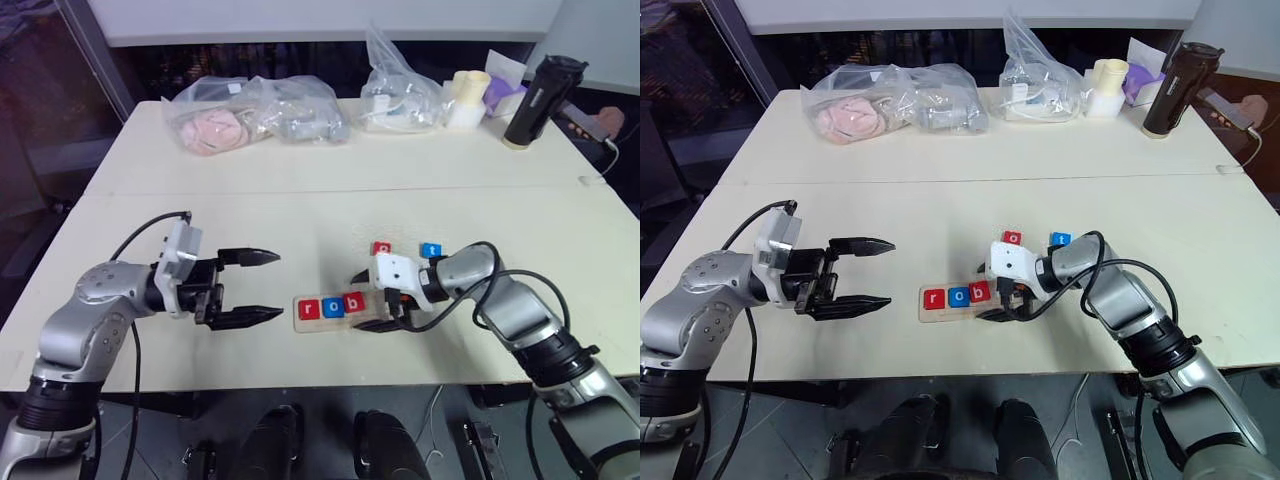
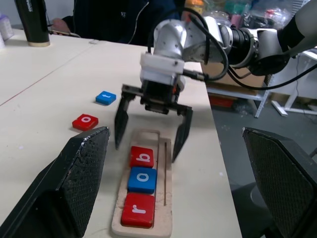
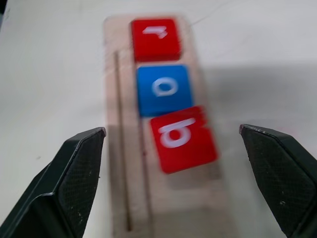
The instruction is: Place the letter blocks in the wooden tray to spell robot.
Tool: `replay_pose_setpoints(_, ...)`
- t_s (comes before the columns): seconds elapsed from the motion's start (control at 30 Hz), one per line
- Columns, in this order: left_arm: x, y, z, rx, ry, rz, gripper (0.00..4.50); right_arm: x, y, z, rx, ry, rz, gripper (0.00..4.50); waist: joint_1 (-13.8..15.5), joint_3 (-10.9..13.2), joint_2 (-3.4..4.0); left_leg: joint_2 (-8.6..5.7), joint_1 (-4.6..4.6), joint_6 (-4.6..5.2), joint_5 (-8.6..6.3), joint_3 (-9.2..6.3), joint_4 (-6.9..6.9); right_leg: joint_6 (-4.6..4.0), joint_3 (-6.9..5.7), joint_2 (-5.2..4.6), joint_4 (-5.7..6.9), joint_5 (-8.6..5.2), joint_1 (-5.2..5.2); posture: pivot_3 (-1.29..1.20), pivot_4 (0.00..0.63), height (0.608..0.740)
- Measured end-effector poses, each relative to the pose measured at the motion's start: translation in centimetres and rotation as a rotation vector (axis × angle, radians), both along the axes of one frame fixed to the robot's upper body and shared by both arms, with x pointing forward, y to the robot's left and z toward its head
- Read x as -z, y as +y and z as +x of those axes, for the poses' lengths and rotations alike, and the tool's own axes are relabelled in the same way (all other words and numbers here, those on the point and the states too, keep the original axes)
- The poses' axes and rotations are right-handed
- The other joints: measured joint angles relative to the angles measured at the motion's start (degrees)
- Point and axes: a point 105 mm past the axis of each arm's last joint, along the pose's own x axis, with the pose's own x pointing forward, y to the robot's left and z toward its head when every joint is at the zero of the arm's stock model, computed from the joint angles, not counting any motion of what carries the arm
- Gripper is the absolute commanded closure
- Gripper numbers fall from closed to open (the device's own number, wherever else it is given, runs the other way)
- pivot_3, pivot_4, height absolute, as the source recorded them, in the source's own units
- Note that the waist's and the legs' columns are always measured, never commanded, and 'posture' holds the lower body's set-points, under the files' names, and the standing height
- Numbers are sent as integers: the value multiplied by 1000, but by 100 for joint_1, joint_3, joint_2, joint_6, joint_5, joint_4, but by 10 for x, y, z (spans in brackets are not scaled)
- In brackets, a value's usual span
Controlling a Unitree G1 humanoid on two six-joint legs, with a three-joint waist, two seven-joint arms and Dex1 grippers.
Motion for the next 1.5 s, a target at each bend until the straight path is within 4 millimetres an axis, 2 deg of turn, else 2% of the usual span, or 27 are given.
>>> replay_pose_setpoints(0.17, 1, -2, -1, 6, 4, 1, 0, -18, -4, 35, 150, -93, 86, 48, -8, 0, 0, 0, 0, -1, 0, 0, -2, -1, 0, 2, 0, 1, -1, 0, 150, 738)
replay_pose_setpoints(0.23, 1, -2, -1, 7, 4, 1, 0, -18, -10, 47, 204, -134, 84, 48, 12, 0, 0, -2, 0, -1, 0, 0, -4, 0, 0, 1, 0, 1, -2, 0, 150, 738)
replay_pose_setpoints(0.3, 1, -2, -1, 8, 4, 1, 0, -15, -13, 50, 215, -145, 76, 48, 9, 0, 0, -3, 0, -1, 1, 1, -5, 1, 0, 0, 0, 2, -1, 0, 150, 738)
replay_pose_setpoints(0.4, 1, -2, -1, 10, 4, 1, 0, -10, -15, 50, 211, -154, 60, 48, -6, 0, 0, -3, 0, 0, 1, 2, -6, 12, 1, 2, 1, 8, -3, 0, 150, 738)
replay_pose_setpoints(0.57, 1, -2, -2, 16, 4, 3, 0, 7, -14, 40, 185, -100, 44, 48, -8, 0, 0, -2, 0, 0, 1, 2, -5, 11, 1, 3, 7, 8, -6, 0, 150, 738)
replay_pose_setpoints(0.77, 1, -2, -2, 23, 4, 4, 0, 7, -3, 22, 110, -88, 46, 48, -7, 0, 0, -2, 0, -1, 1, 2, -4, 9, 2, 3, 8, 7, -7, 0, 150, 738)
replay_pose_setpoints(1.0, 2, -3, -3, 33, 8, 9, 0, 4, -2, 23, 127, -96, 56, 48, -6, 0, 0, -2, 0, -1, 1, 1, -3, 1, 2, 2, 8, 3, -7, 0, 150, 738)
replay_pose_setpoints(1.1, 3, -4, -2, 38, 9, 14, 0, -11, -1, 43, 219, -162, 112, 48, -20, 0, 1, -2, 0, -5, 4, 4, -3, -3, 5, 3, 11, 6, -10, 0, 150, 738)
replay_pose_setpoints(1.23, 4, -5, -2, 37, 9, 16, 0, -35, -24, 74, 448, -235, 132, 48, -9, 0, 0, -2, 0, -6, 5, 3, -5, -4, 5, 4, 11, 6, -12, 0, 150, 738)
replay_pose_setpoints(1.33, 4, -5, -2, 36, 10, 14, 0, -32, -32, 88, 703, -148, 192, 48, -9, -1, 1, -2, 0, -8, 6, 3, -13, -3, 8, 4, 14, 7, -19, 0, 150, 738)
replay_pose_setpoints(1.5, 5, -5, -2, 34, 11, 12, 0, -21, -36, 85, 997, -16, 207, 48, -21, -1, 2, -4, 0, -19, 13, 3, -26, 4, 10, 3, 32, 12, -33, 0, 150, 738)
